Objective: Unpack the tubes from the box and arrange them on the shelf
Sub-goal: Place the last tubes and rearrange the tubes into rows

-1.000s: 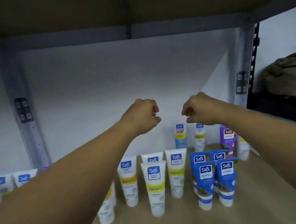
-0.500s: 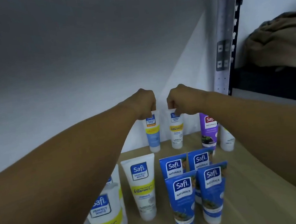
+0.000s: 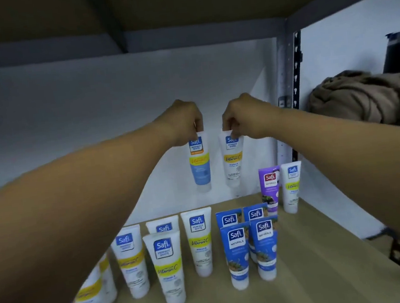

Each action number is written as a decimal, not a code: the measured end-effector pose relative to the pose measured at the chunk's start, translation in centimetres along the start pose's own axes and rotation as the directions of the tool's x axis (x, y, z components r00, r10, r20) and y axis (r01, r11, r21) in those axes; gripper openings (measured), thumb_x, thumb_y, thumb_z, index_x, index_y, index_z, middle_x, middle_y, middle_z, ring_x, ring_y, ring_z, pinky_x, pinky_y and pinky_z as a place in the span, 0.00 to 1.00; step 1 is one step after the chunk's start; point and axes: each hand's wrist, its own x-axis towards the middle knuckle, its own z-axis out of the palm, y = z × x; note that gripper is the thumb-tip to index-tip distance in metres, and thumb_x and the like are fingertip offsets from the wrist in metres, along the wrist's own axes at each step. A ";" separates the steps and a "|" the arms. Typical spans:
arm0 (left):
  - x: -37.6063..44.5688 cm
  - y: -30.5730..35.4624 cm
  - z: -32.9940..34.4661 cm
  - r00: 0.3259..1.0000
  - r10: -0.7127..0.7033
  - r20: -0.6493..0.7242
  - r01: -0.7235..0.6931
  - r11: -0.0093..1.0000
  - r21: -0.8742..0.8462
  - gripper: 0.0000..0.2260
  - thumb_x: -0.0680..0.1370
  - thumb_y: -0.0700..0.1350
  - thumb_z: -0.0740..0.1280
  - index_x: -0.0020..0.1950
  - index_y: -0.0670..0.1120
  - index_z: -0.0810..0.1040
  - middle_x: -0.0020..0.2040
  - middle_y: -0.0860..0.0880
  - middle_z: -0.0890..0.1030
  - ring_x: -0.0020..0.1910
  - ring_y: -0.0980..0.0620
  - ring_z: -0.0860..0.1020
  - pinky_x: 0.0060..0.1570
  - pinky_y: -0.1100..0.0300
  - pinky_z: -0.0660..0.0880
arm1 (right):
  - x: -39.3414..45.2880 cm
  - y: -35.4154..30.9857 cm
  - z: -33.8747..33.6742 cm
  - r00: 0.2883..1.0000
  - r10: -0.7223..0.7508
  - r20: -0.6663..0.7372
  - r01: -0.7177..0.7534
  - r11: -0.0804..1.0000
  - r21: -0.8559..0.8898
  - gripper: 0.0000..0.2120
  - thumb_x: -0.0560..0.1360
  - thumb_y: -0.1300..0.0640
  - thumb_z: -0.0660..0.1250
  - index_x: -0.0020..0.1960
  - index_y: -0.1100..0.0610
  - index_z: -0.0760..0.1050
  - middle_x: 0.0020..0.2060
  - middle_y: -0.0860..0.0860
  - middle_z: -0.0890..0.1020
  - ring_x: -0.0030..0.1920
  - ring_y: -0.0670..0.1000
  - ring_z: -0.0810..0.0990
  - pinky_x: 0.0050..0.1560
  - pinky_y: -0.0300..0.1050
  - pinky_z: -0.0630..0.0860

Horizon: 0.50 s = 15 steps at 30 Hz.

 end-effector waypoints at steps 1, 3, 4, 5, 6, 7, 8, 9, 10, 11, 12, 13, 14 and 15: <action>-0.9 0.4 -1.6 1.000 -0.007 -0.021 0.007 1.000 -0.002 0.08 0.73 0.36 0.73 0.51 0.42 0.84 0.50 0.45 0.83 0.47 0.48 0.80 0.47 0.57 0.76 | -0.6 -0.7 -1.6 1.000 -0.003 -0.017 0.004 1.000 0.003 0.10 0.70 0.61 0.76 0.51 0.58 0.83 0.47 0.55 0.83 0.45 0.50 0.76 0.51 0.46 0.77; -2.7 1.3 -4.5 0.998 -0.020 -0.054 0.020 1.000 -0.001 0.08 0.72 0.37 0.74 0.50 0.43 0.84 0.48 0.46 0.83 0.46 0.48 0.79 0.46 0.58 0.75 | -2.0 -2.0 -4.6 0.999 -0.008 -0.045 0.009 1.000 0.008 0.09 0.69 0.62 0.76 0.48 0.58 0.83 0.43 0.54 0.83 0.44 0.51 0.79 0.49 0.44 0.77; -3.7 1.7 -5.7 0.998 -0.027 -0.065 0.027 1.000 -0.001 0.07 0.72 0.37 0.74 0.50 0.43 0.84 0.48 0.46 0.84 0.45 0.49 0.79 0.45 0.58 0.75 | -2.7 -2.7 -5.8 0.999 -0.012 -0.049 0.012 1.000 0.000 0.09 0.69 0.61 0.76 0.48 0.57 0.83 0.42 0.53 0.83 0.43 0.51 0.79 0.49 0.45 0.77; -4.7 2.1 -6.8 0.997 -0.030 -0.076 0.030 1.000 -0.003 0.07 0.72 0.37 0.74 0.50 0.43 0.84 0.48 0.46 0.84 0.45 0.49 0.79 0.44 0.59 0.73 | -3.5 -3.4 -6.9 0.999 -0.018 -0.049 0.018 1.000 -0.007 0.09 0.69 0.61 0.77 0.49 0.57 0.83 0.42 0.52 0.83 0.43 0.51 0.79 0.50 0.45 0.77; -5.8 2.5 -7.8 0.996 -0.034 -0.085 0.034 0.999 -0.006 0.08 0.72 0.37 0.74 0.50 0.43 0.84 0.48 0.46 0.84 0.45 0.49 0.79 0.44 0.60 0.72 | -4.3 -4.1 -7.8 0.999 -0.023 -0.049 0.023 1.000 -0.007 0.09 0.69 0.61 0.77 0.49 0.57 0.83 0.41 0.52 0.83 0.42 0.50 0.79 0.49 0.45 0.77; -6.8 2.8 -8.6 0.995 -0.040 -0.089 0.040 0.999 -0.012 0.08 0.73 0.36 0.73 0.51 0.43 0.84 0.47 0.45 0.84 0.47 0.48 0.80 0.44 0.60 0.72 | -5.1 -4.8 -8.6 0.999 -0.026 -0.046 0.026 1.000 -0.001 0.10 0.69 0.60 0.77 0.49 0.57 0.83 0.40 0.51 0.82 0.42 0.50 0.79 0.48 0.44 0.77; -7.8 3.1 -9.2 0.995 -0.049 -0.088 0.048 0.999 -0.020 0.08 0.73 0.36 0.73 0.52 0.43 0.84 0.47 0.46 0.84 0.48 0.47 0.80 0.44 0.60 0.71 | -5.9 -5.5 -9.1 0.999 -0.029 -0.043 0.029 1.000 0.010 0.10 0.69 0.60 0.77 0.49 0.56 0.83 0.39 0.50 0.82 0.43 0.50 0.79 0.47 0.43 0.75; -8.9 3.4 -9.7 0.995 -0.061 -0.081 0.059 0.998 -0.027 0.08 0.73 0.37 0.73 0.52 0.43 0.84 0.46 0.46 0.83 0.48 0.47 0.80 0.44 0.60 0.70 | -6.8 -6.1 -9.5 0.999 -0.032 -0.037 0.033 0.999 0.020 0.10 0.69 0.60 0.77 0.49 0.56 0.83 0.39 0.50 0.82 0.42 0.50 0.79 0.45 0.41 0.74; -10.0 3.6 -10.1 0.995 -0.074 -0.072 0.072 0.997 -0.030 0.08 0.73 0.37 0.73 0.52 0.44 0.84 0.45 0.47 0.83 0.47 0.48 0.80 0.43 0.60 0.70 | -7.6 -6.8 -9.7 0.999 -0.038 -0.027 0.038 0.999 0.026 0.09 0.69 0.60 0.77 0.49 0.55 0.83 0.39 0.50 0.83 0.41 0.50 0.79 0.44 0.40 0.73; -11.1 3.8 -10.2 0.995 -0.084 -0.062 0.082 0.996 -0.031 0.08 0.73 0.38 0.74 0.52 0.44 0.84 0.44 0.48 0.83 0.46 0.49 0.80 0.43 0.60 0.70 | -8.5 -7.5 -9.8 0.999 -0.043 -0.013 0.044 0.998 0.033 0.09 0.69 0.60 0.77 0.49 0.55 0.83 0.39 0.50 0.83 0.39 0.48 0.79 0.44 0.40 0.73; -12.2 3.9 -10.2 0.995 -0.087 -0.052 0.086 0.996 -0.037 0.08 0.73 0.38 0.74 0.52 0.45 0.84 0.44 0.48 0.83 0.46 0.49 0.80 0.43 0.60 0.70 | -9.3 -8.1 -9.7 0.999 -0.051 0.001 0.051 0.998 0.042 0.09 0.69 0.59 0.77 0.49 0.55 0.83 0.39 0.50 0.83 0.36 0.47 0.78 0.44 0.41 0.74; -13.3 3.9 -10.0 0.995 -0.087 -0.039 0.085 0.995 -0.045 0.09 0.72 0.38 0.74 0.52 0.45 0.84 0.44 0.48 0.84 0.45 0.50 0.80 0.43 0.60 0.71 | -10.1 -8.8 -9.5 0.998 -0.062 0.017 0.061 0.997 0.056 0.09 0.69 0.59 0.77 0.49 0.55 0.83 0.38 0.49 0.83 0.34 0.44 0.77 0.44 0.42 0.76; -14.4 4.0 -9.7 0.996 -0.085 -0.021 0.083 0.995 -0.057 0.09 0.72 0.38 0.75 0.51 0.45 0.84 0.44 0.48 0.85 0.45 0.50 0.81 0.44 0.60 0.71 | -10.9 -9.4 -9.3 0.997 -0.071 0.037 0.069 0.995 0.074 0.09 0.69 0.59 0.77 0.48 0.55 0.84 0.37 0.49 0.83 0.34 0.42 0.76 0.45 0.43 0.78; -15.6 4.0 -9.1 0.996 -0.085 0.001 0.085 0.994 -0.071 0.09 0.72 0.38 0.75 0.51 0.45 0.85 0.43 0.48 0.85 0.45 0.51 0.81 0.44 0.61 0.72 | -11.6 -10.0 -8.9 0.995 -0.080 0.056 0.075 0.993 0.093 0.09 0.69 0.60 0.77 0.48 0.55 0.84 0.36 0.49 0.83 0.33 0.41 0.76 0.46 0.44 0.79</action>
